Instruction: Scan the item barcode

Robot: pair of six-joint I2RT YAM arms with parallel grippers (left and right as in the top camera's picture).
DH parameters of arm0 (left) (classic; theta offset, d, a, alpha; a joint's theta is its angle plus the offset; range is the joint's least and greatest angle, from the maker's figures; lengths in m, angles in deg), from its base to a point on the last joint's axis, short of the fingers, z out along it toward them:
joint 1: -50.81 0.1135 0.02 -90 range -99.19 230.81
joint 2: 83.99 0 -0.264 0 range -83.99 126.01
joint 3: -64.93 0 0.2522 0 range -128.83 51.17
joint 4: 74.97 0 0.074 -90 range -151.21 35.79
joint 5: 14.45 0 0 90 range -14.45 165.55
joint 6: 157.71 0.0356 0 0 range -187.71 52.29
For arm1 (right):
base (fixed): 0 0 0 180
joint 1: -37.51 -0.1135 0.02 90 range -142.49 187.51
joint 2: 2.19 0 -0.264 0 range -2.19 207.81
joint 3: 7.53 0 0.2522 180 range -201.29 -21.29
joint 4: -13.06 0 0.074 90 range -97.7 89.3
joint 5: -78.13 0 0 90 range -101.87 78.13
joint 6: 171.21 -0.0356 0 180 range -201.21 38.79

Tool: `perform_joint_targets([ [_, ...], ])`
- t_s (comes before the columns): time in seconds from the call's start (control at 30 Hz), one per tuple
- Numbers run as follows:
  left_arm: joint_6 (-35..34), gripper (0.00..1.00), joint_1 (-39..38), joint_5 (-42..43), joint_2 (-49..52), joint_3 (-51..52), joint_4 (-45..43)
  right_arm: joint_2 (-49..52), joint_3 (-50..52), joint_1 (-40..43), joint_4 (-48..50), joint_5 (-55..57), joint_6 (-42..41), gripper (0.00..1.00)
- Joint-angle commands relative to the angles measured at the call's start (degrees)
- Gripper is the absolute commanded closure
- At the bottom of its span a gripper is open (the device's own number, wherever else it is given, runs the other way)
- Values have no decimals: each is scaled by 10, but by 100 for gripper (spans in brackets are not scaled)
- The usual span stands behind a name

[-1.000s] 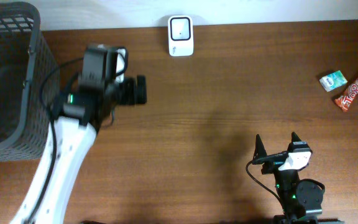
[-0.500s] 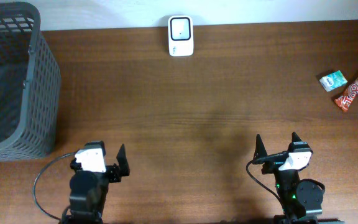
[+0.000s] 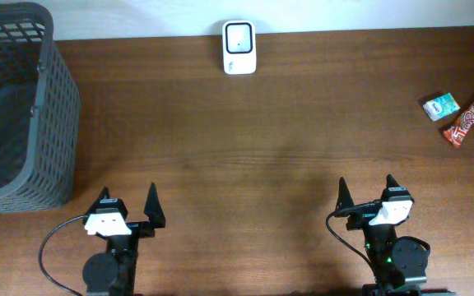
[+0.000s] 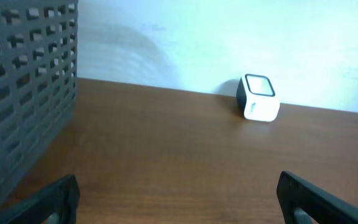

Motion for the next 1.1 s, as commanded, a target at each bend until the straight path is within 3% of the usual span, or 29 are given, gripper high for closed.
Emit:
perform_joint_targets([
  [0.0,21,1,4,10,-5,12,-4,-4,5,3,-1,5,-2,1],
  [1.07,34,1,4,10,-5,12,-1,-4,5,3,-1,5,-2,2],
])
